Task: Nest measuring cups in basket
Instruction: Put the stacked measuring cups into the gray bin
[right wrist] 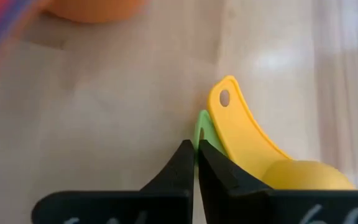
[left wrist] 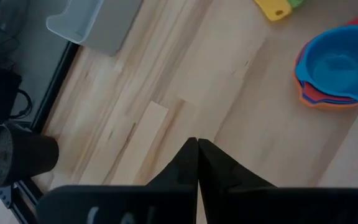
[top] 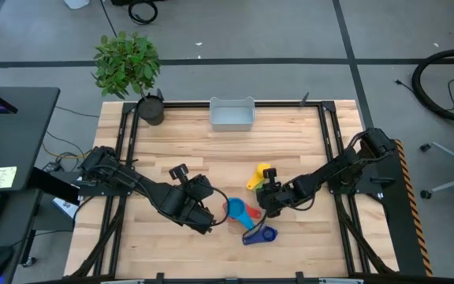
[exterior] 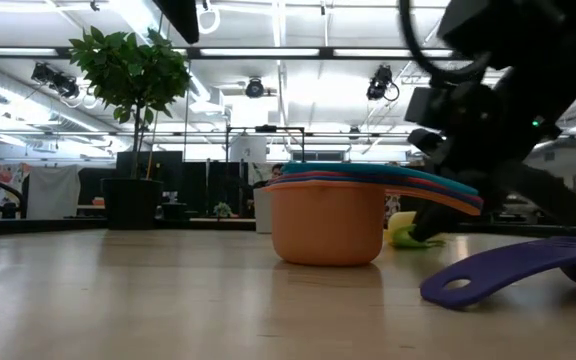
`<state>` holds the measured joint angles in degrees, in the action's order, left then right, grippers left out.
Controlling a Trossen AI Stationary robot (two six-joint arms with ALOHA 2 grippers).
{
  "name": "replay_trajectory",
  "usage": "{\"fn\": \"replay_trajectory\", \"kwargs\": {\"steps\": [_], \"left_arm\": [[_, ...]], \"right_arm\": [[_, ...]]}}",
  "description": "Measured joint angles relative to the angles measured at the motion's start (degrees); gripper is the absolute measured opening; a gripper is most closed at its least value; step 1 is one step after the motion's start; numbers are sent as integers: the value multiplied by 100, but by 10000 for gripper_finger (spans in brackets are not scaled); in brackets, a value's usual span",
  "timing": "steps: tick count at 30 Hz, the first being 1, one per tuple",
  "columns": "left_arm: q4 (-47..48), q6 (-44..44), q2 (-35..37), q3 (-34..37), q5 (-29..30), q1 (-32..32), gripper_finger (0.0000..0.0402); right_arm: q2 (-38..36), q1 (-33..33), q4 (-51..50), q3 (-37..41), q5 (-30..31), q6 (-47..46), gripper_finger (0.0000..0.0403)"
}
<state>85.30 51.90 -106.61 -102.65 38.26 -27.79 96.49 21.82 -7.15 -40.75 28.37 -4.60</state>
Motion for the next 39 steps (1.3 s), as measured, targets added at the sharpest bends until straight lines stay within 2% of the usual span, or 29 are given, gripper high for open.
{"fn": "replay_trajectory", "kwargs": {"steps": [9,20,39], "left_arm": [[-16,2,0,0,-100,31,6],[-16,-7,0,0,-101,27,6],[-14,-13,0,0,-94,-207,6]], "right_arm": [[2,-202,-93,-90,-119,44,10],[7,-310,-746,-1040,-925,41,8],[7,-751,-1113,-2105,-955,-352,8]]}}
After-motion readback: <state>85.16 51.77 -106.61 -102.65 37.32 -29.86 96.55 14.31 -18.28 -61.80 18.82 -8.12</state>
